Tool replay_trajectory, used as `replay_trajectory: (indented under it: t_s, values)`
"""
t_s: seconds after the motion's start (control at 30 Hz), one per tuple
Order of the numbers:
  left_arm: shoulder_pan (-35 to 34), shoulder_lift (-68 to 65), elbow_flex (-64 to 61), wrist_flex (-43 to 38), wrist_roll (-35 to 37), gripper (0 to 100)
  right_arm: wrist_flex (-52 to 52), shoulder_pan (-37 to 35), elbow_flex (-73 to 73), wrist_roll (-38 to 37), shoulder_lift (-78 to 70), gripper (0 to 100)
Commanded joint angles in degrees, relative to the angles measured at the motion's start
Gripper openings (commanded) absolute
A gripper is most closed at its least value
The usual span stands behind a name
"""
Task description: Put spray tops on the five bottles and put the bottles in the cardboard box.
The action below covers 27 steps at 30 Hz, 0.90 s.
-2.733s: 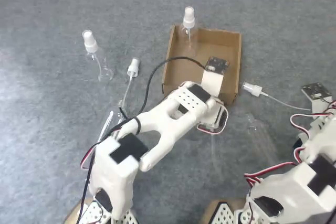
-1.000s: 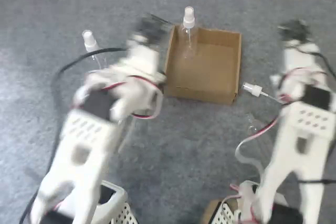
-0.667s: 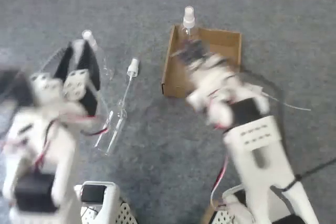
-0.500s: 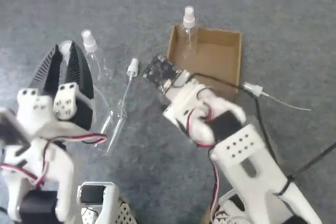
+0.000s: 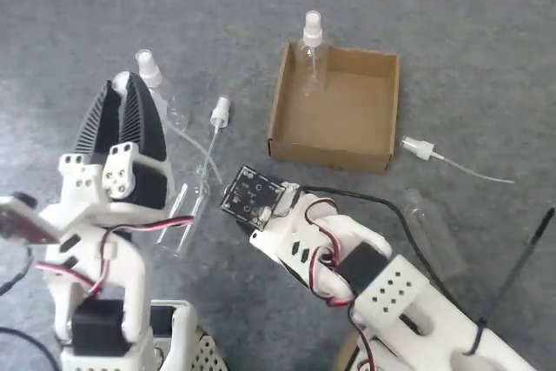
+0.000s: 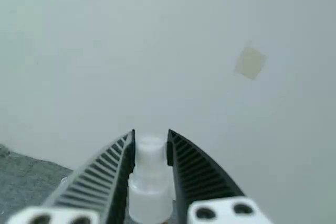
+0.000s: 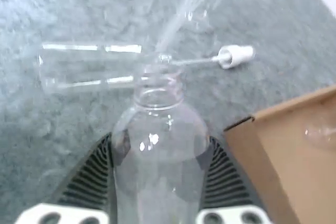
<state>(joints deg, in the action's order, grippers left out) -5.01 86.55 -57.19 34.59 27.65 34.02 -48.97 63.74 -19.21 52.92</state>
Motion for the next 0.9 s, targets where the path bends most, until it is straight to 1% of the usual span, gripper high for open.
replay_trajectory:
  t_s: [0.0,0.13,0.27,0.33,0.4,0.47,0.57,0.87]
  values:
    - [1.3,0.4,-1.5,-1.7,1.1,1,-1.5,-0.7,-0.4,0.4,3.4,0.6]
    - [5.5,0.4,-4.0,-0.3,-0.4,1,-1.5,-0.7,-0.4,0.5,3.4,0.6]
    - [6.3,0.5,-3.9,0.4,-0.4,1,-1.5,0.1,-0.4,0.6,3.4,0.6]
    - [7.0,0.5,-4.2,3.5,-0.4,1,-1.9,2.3,-0.4,3.0,3.6,0.6]
    - [10.0,0.2,-4.2,5.6,-0.4,1,-2.2,5.6,-0.9,7.4,3.8,0.6]
    - [14.7,-0.1,-4.8,5.6,-0.5,1,-2.7,8.1,-1.8,10.5,3.8,0.6]
    - [19.5,-1.4,-5.6,5.1,-4.2,1,-2.7,9.4,-2.2,11.0,3.9,0.6]
    - [20.1,-9.9,-8.5,3.5,-5.2,1,-2.9,9.3,-0.7,10.7,4.0,0.7]
